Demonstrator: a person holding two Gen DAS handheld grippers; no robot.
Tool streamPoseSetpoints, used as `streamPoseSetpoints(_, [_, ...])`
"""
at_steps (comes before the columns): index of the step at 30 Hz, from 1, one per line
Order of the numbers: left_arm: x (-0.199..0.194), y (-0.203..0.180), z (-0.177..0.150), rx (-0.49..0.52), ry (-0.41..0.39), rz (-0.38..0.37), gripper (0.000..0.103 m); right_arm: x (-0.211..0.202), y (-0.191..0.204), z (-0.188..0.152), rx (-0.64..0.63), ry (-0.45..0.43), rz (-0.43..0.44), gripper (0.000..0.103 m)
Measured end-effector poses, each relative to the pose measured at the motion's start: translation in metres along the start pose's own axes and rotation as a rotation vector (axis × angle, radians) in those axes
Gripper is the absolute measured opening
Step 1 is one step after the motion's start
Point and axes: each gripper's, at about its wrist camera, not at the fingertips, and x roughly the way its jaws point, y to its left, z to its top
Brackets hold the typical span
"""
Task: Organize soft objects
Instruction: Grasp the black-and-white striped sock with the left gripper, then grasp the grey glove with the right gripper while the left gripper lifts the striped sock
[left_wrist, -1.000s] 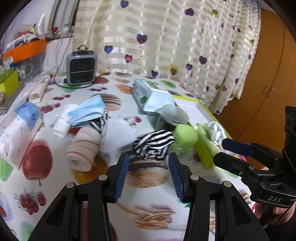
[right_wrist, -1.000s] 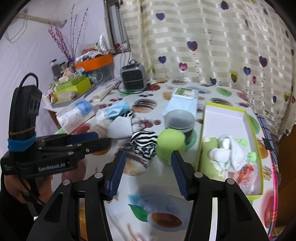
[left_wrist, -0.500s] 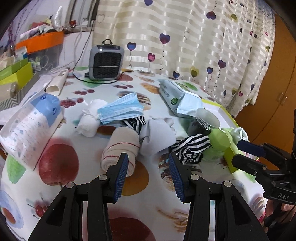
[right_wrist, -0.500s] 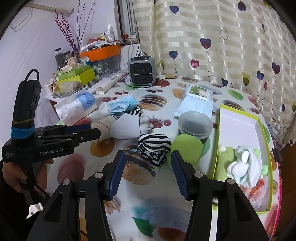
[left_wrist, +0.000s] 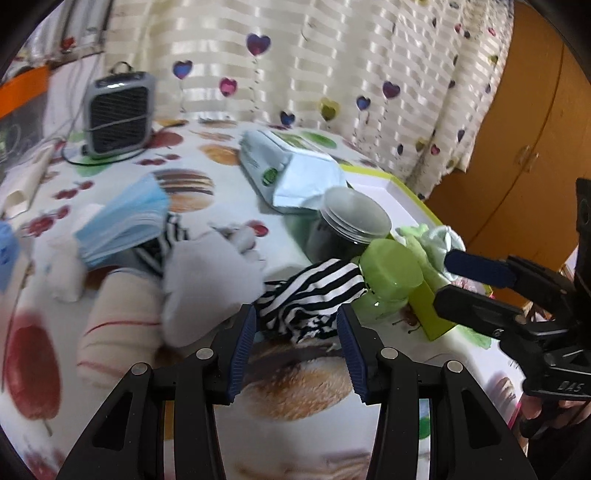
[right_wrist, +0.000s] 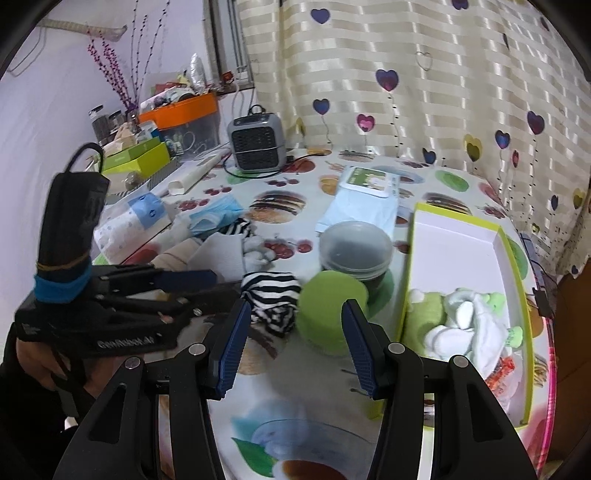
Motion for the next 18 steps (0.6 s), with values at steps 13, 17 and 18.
streamPoseSetpoints(13, [0.043,-0.006,0.006,0.013,0.078,0.034,0.044,0.002,-0.015,-0.002,0.029,-0.006,0.013,0.052])
streamPoseSetpoints(17, [0.046,-0.008,0.007,0.02,0.078,0.047,0.021,0.001,-0.017,-0.002,0.036,-0.004,0.011,0.052])
streamPoseSetpoints(18, [0.046,-0.008,0.007,0.016,0.077,0.048,0.015,0.001,-0.018,-0.003,0.037,-0.004,0.01,0.052])
